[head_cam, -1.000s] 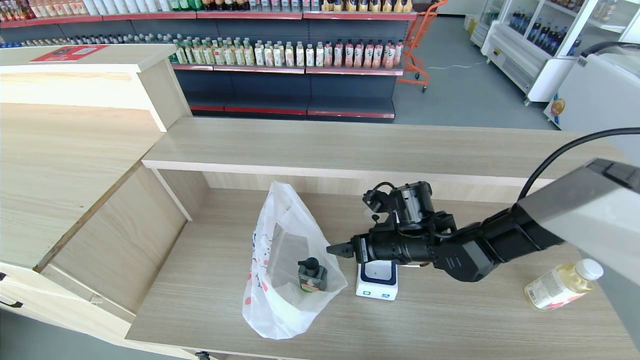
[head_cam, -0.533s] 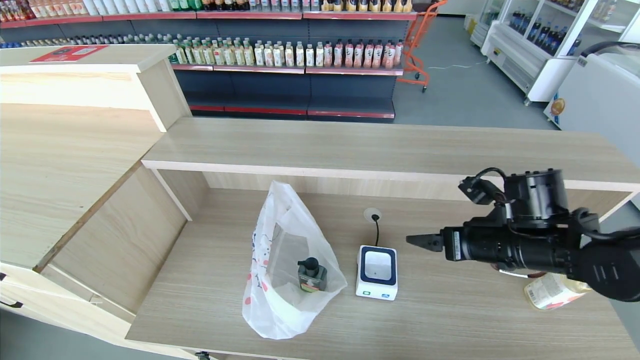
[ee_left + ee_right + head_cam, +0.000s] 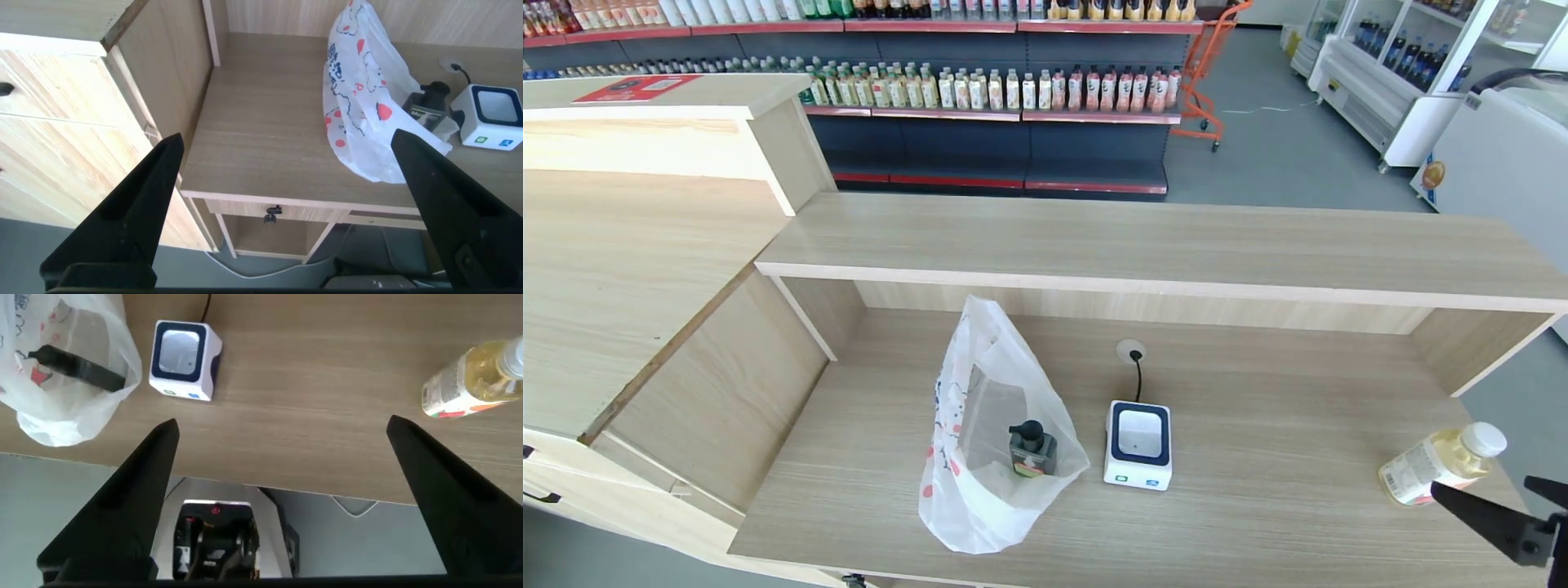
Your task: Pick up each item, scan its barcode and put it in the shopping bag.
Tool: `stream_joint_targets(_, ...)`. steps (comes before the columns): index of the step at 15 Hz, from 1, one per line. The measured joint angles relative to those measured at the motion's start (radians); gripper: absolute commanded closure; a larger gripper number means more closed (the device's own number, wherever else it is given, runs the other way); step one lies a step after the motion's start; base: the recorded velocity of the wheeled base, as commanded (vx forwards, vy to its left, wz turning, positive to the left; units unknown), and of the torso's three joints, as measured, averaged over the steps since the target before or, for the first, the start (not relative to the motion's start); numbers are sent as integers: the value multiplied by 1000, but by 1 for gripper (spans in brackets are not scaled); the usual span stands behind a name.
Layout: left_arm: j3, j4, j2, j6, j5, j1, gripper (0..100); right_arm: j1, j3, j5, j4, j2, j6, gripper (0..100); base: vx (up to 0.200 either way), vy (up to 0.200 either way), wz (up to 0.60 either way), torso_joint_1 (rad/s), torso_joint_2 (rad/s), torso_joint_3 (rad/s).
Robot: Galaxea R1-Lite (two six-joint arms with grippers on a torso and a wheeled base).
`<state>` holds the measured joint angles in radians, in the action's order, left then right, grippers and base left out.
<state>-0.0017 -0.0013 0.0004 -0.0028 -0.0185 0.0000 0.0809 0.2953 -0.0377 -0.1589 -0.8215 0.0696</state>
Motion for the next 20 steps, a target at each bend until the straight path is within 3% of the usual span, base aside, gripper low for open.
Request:
stream_joint_targets(4, 0, 0, 0, 0, 0, 0, 0, -79, -206, 49, 117, 495, -59, 0, 0, 0, 0, 0, 0, 0)
stream_joint_targets(7, 0, 0, 0, 0, 0, 0, 0, -110, -281, 68, 165, 681, -75, 0, 0, 0, 0, 0, 0, 0)
stream_joint_targets(13, 0, 0, 0, -1, 0, 0, 0, -111, -292, 69, 163, 766, -80, 0, 0, 0, 0, 0, 0, 0)
stream_joint_targets(20, 0, 1, 0, 4, 3, -2, 0, -111, -292, 69, 165, 774, -83, 0, 0, -200, 0, 5, 0, 2)
